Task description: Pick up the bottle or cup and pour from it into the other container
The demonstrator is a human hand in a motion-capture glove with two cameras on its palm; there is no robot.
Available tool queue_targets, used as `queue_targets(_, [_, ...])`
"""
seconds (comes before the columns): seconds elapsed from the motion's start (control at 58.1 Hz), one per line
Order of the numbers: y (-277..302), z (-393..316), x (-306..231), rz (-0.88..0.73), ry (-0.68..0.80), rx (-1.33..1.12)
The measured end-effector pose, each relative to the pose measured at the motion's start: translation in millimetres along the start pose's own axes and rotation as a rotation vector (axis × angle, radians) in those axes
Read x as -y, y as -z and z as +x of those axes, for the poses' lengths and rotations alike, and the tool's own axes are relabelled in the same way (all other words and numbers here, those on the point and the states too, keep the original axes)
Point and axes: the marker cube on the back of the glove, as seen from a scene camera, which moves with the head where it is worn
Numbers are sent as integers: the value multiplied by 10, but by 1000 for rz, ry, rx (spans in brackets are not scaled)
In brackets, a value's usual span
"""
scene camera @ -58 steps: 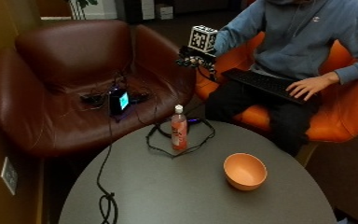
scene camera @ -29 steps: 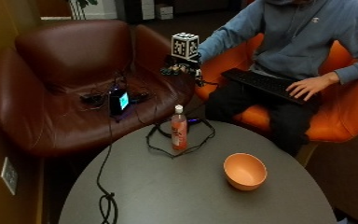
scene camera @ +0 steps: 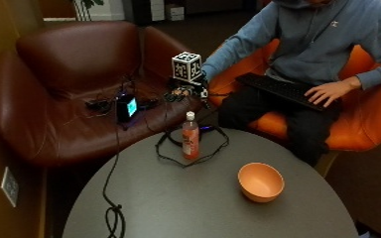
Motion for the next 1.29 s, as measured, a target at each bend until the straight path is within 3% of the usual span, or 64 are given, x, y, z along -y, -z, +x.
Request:
queue_targets(0.517, [-246, -48, 207, 23, -14, 307])
queue_targets(1.102, [-387, -83, 524, -216, 91, 703])
queue_targets(1.292, [-438, -127, 732, -261, 164, 682])
